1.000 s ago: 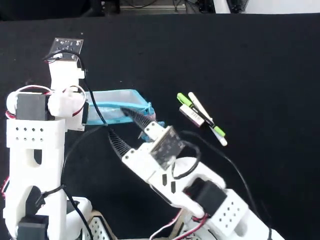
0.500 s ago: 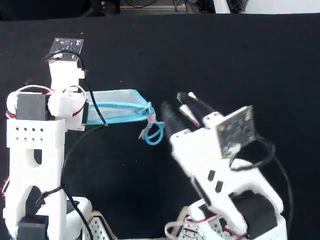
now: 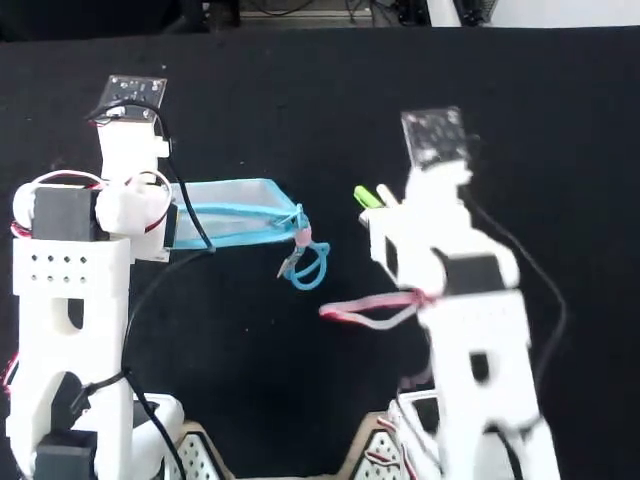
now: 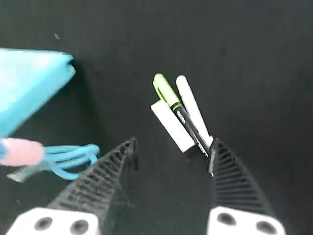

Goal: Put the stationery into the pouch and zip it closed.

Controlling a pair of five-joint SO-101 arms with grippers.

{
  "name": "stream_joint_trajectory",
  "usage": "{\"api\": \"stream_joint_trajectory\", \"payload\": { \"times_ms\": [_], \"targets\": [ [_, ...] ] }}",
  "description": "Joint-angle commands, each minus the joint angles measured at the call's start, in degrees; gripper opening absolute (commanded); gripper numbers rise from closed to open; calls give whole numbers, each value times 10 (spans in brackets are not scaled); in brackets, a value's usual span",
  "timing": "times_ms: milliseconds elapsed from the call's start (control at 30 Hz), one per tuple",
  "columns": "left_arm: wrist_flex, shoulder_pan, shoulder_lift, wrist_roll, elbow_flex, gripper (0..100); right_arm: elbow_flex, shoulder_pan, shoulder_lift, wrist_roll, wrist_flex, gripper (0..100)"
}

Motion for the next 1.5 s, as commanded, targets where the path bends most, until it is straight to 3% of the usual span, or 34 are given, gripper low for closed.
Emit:
{"api": "stream_joint_trajectory", "payload": {
  "times_ms": [0, 233, 433, 733, 933, 1200, 1367, 1467],
  "targets": [
    [4, 2, -17, 1, 3, 30, -66, 7, 138, 52, -24, 200],
    [1, 2, -17, 1, 12, 30, -178, 9, 380, 149, -47, 187],
    [1, 2, -17, 1, 12, 30, -245, 9, 492, 197, -47, 185],
    [1, 2, -17, 1, 12, 30, -252, 7, 531, 280, -46, 184],
    [1, 2, -17, 1, 12, 30, -263, 4, 531, 313, 17, 184],
    [1, 2, -17, 1, 12, 30, -252, 5, 540, 310, -64, 182],
    [1, 2, -17, 1, 12, 30, -250, 9, 546, 315, -33, 5],
    [1, 2, -17, 1, 11, 30, -253, 13, 538, 314, 2, 19]
  ]
}}
